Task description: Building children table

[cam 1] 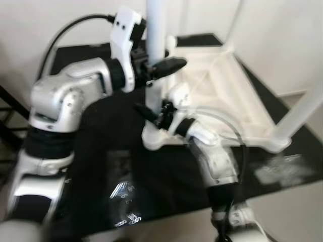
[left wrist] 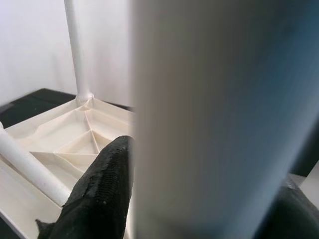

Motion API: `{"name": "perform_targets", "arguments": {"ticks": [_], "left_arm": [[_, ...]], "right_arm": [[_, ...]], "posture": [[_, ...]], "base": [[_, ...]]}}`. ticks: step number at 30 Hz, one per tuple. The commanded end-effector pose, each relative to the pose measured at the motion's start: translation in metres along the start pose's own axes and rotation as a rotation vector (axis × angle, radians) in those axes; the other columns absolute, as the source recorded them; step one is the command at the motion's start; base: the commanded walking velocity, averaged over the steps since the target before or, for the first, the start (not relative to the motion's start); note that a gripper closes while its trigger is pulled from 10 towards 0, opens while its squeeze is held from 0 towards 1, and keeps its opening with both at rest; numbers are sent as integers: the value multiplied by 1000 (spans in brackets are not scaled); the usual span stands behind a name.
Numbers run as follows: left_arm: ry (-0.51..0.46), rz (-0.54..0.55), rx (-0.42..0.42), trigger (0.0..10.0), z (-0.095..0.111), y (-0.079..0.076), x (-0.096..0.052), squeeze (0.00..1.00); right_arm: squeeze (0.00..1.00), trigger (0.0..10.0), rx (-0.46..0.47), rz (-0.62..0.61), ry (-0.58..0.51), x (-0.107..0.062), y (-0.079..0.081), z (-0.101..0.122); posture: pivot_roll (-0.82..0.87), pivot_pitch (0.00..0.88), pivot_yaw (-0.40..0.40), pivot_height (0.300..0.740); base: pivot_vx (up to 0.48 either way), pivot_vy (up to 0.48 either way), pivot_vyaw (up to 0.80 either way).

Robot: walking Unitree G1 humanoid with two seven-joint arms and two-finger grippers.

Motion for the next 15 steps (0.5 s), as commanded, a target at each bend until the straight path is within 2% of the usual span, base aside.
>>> {"name": "perform_targets", "arguments": {"ticks": [1, 4, 8, 9, 15], "left_arm": [[20, 6, 13, 10000, -4, 0, 0, 0], [22, 10, 18, 10000, -4, 2, 2, 0], [20, 17, 19, 10000, -4, 4, 2, 0], [15, 10, 13, 0, -4, 3, 2, 0], [13, 2, 12, 0, -4, 3, 3, 0]], "right_arm": [[0, 0, 48, -44, 158, -4, 5, -37], [0, 0, 90, -74, 140, 8, -2, -33], [0, 0, 83, -102, 138, 8, -5, -31], [0, 0, 82, -128, 150, 4, -3, -28], [0, 0, 81, -165, 170, -2, 2, -23]], "posture": [[63, 175, 14, 740], [56, 164, 15, 740], [55, 164, 13, 740], [54, 164, 13, 740], [51, 164, 14, 740]], "base": [[0, 0, 0], [0, 0, 0], [0, 0, 0], [0, 0, 0], [0, 0, 0]]}}
Point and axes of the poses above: a point about 5 cm out from each wrist's last joint towards the gripper, its own x axis pointing out of the wrist towards the gripper, its own z axis along the axis of the wrist's last joint, y = z × x, the point moved 4 cm from there along x, pointing out of the wrist towards the gripper, and after that the axes turned 6 degrees about -x, right-handed, at the moved point
